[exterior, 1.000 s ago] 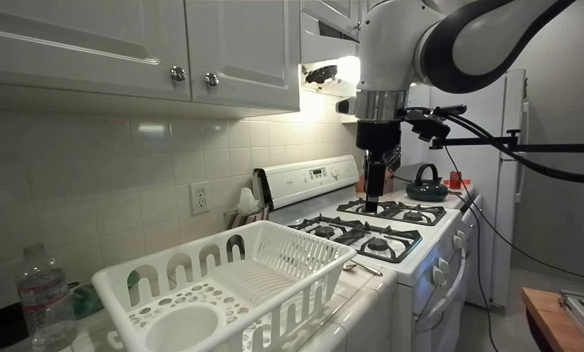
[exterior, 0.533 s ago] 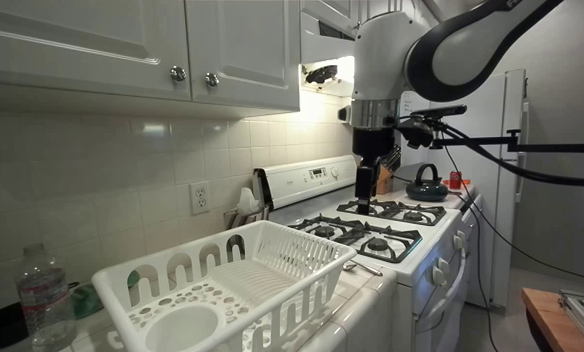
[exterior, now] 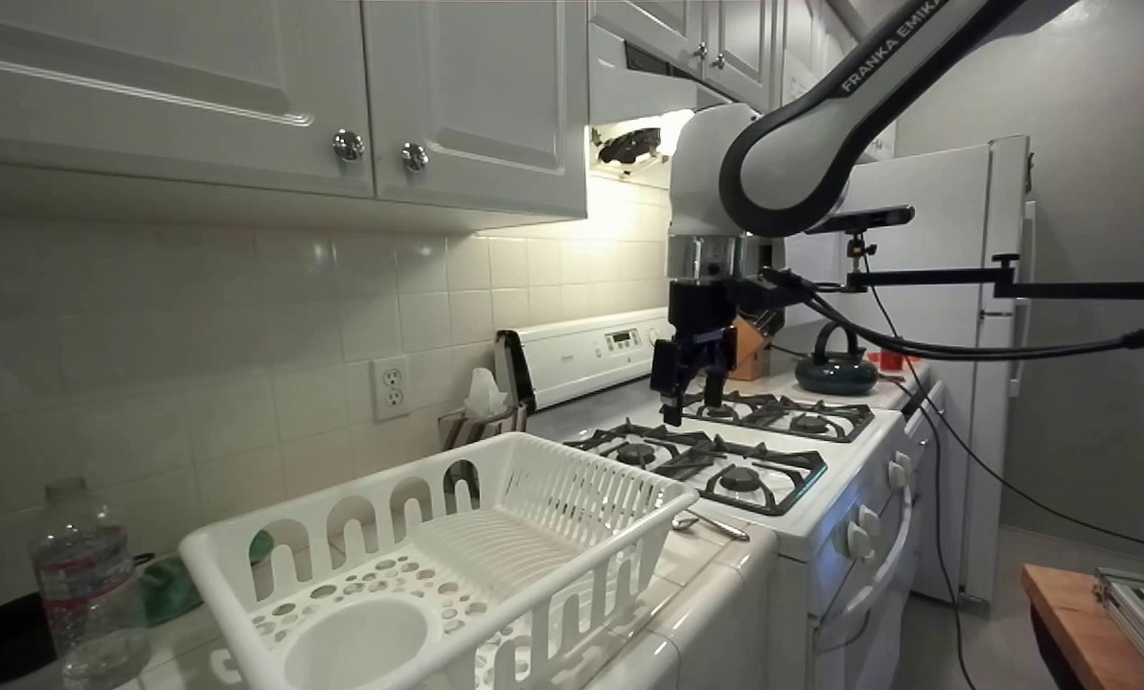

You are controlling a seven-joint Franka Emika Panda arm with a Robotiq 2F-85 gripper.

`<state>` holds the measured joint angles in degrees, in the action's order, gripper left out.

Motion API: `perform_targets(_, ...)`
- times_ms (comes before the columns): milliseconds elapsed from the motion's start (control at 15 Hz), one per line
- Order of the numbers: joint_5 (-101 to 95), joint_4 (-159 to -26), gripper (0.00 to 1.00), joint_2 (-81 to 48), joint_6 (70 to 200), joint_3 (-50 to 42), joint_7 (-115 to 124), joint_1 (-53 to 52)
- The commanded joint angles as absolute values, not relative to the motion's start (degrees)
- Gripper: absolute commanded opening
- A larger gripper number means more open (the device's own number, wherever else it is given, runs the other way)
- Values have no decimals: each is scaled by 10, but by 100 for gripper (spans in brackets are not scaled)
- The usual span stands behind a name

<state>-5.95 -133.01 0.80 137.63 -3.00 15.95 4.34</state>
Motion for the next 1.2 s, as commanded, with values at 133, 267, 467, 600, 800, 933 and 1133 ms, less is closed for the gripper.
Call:
perform_targets(133, 7, -1343, 100, -14, 1441, -64, 171, 66)
perform_targets(267, 18, -1354, 100, -19, 1473, -80, 179, 78)
perform_targets(467, 34, -1369, 100, -32, 1511, -101, 162, 96)
perform_targets(600, 38, -1372, 100, -50, 1538, -110, 160, 103)
perform_targets(800, 49, -1362, 100, -84, 1576, -109, 148, 105)
perform_targets(933, 36, -1347, 100, -112, 1590, -110, 161, 99)
perform_targets(1133, 26, -1357, 100, -101, 1580, -117, 161, 96)
